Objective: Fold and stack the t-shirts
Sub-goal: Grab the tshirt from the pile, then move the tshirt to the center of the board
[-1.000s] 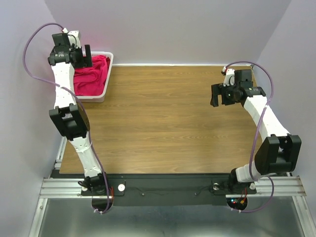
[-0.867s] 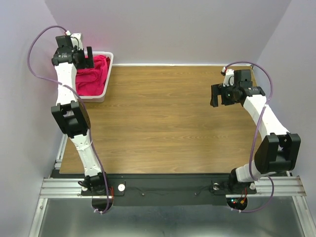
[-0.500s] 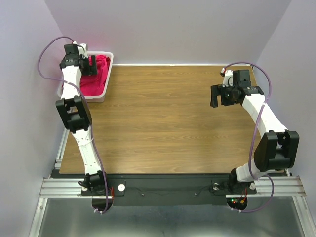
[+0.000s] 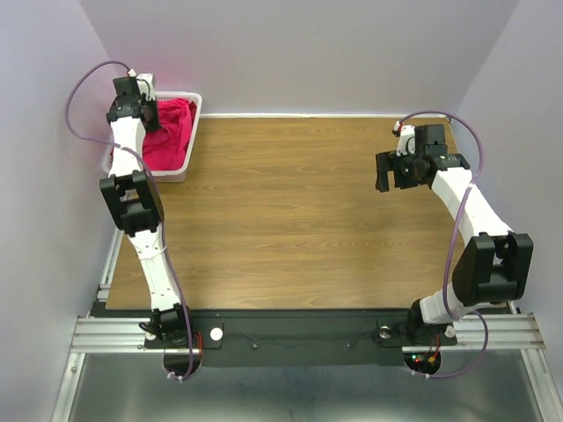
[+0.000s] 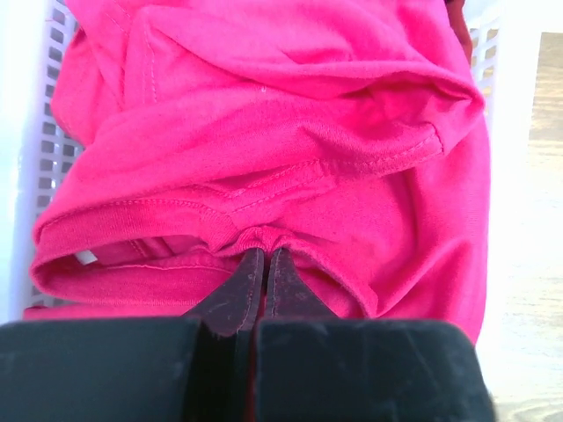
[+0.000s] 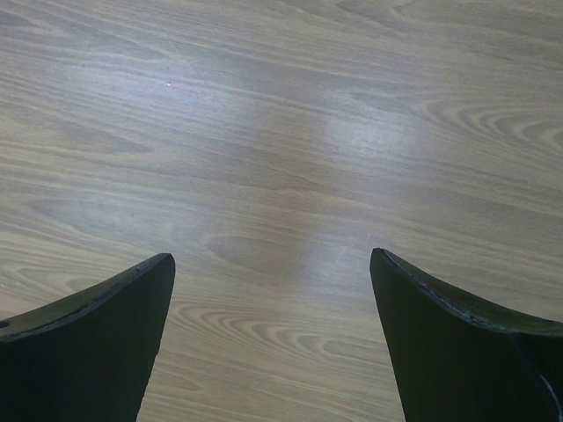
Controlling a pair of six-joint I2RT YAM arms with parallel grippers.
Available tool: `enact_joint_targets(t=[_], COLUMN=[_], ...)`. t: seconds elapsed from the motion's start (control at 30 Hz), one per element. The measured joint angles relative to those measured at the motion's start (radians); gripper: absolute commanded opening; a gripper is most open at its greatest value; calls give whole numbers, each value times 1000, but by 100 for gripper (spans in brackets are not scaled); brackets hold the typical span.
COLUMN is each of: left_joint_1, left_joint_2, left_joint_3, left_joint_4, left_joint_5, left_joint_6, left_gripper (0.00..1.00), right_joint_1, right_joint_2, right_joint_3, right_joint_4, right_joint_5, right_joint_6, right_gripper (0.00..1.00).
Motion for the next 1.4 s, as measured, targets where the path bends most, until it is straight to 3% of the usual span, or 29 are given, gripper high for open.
enact_joint_targets(t=[0.33,0.63,0.77,0.83,1.03,1.4], left_joint_1=[0,-44,-178,-298,-594,-771], left_joint_2=[-24,-318,-481,-543,-571,-609], left_joint_3=[5,27,60,90,224,218], left_joint_4=[6,13,59,95,243,508], left_joint_5=[72,180,177,163,117,-19], left_joint_6=[8,-10,-3,5,24,88], left_gripper=[0,0,0,0,0,0], right_joint_1=[0,0,0,0,0,0], right_joint_2=[-46,-60,-63,-67,-94,-191], right_joint_3=[-2,3,19,31,68,68], right_joint_4=[-4,-8,-11,-12,-10,-8], right_joint_5=[0,-11,-20,-24,-23,19], right_joint_6=[0,1,2,5,28,61], right_gripper=[97,98,98,98,98,99])
